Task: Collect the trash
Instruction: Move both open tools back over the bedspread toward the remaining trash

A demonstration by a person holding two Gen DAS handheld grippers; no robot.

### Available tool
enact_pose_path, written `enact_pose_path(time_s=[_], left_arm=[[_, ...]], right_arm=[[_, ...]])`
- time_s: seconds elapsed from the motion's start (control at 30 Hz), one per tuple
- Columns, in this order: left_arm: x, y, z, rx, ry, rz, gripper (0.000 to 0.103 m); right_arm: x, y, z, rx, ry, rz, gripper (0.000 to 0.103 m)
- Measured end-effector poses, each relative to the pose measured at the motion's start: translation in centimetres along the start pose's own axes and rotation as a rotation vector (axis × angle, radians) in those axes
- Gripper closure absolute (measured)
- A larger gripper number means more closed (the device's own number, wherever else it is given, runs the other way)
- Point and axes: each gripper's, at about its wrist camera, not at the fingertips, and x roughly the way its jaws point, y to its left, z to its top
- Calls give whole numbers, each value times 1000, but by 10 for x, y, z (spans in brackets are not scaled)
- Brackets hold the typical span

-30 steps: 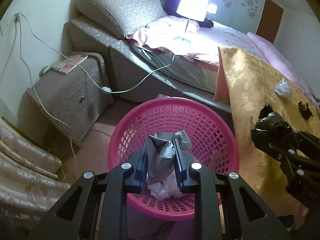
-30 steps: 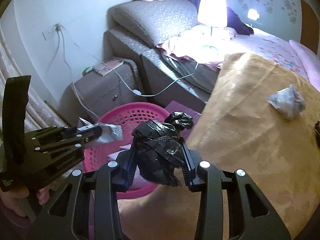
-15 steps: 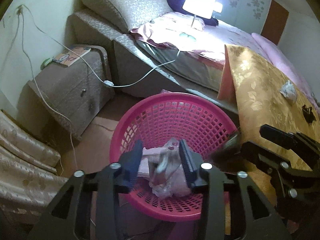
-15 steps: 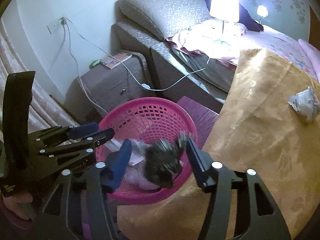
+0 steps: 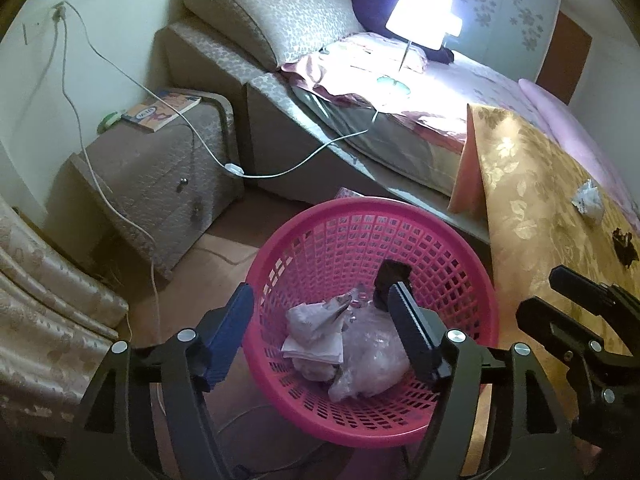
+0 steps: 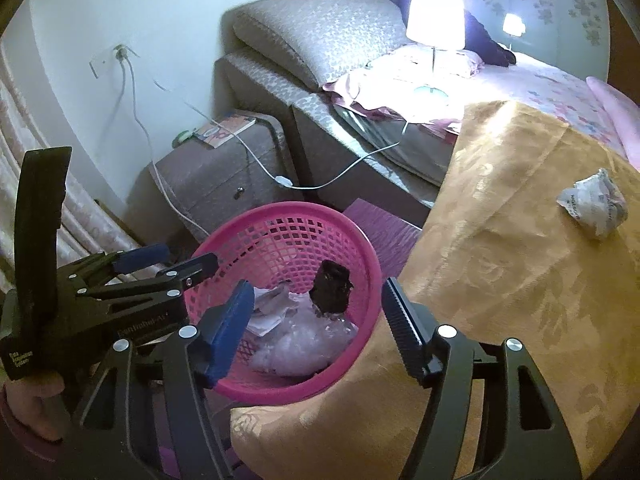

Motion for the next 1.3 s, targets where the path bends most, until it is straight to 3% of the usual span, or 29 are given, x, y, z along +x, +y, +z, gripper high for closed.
enact_pose_path(time_s=[0.3, 0.6, 1.03, 1.3], left_arm=[[-8, -6, 0, 16, -32, -1, 30], [-18, -22, -2, 69, -75, 0, 27], [-24, -49, -10, 151, -95, -32, 25], [-27, -76, -15, 212, -84, -94, 24]], right_arm=[[-15, -13, -8, 32, -34, -36, 38], [-43, -52, -23, 112, -89, -123, 37], [-95, -127, -69, 251, -165, -353, 34], [-129, -164, -98, 304, -201, -487, 34]])
